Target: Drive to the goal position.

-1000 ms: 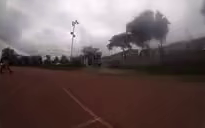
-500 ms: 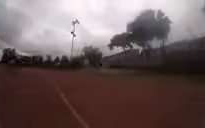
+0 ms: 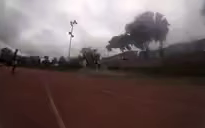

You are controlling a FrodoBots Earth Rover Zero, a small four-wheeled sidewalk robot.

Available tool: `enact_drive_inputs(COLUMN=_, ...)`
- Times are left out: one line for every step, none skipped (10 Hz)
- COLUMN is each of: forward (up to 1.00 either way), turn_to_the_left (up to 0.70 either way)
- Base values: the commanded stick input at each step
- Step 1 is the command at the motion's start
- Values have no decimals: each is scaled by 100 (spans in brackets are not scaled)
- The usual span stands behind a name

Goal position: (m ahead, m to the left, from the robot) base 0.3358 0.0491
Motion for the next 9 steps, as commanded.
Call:
enact_drive_inputs(forward=70, turn_to_the_left=0)
enact_drive_inputs(forward=70, turn_to_the_left=0)
enact_drive_inputs(forward=70, turn_to_the_left=0)
enact_drive_inputs(forward=70, turn_to_the_left=3)
enact_drive_inputs(forward=70, turn_to_the_left=7)
enact_drive_inputs(forward=70, turn_to_the_left=4)
enact_drive_inputs(forward=70, turn_to_the_left=0)
enact_drive_inputs(forward=70, turn_to_the_left=5)
enact_drive_inputs(forward=70, turn_to_the_left=9)
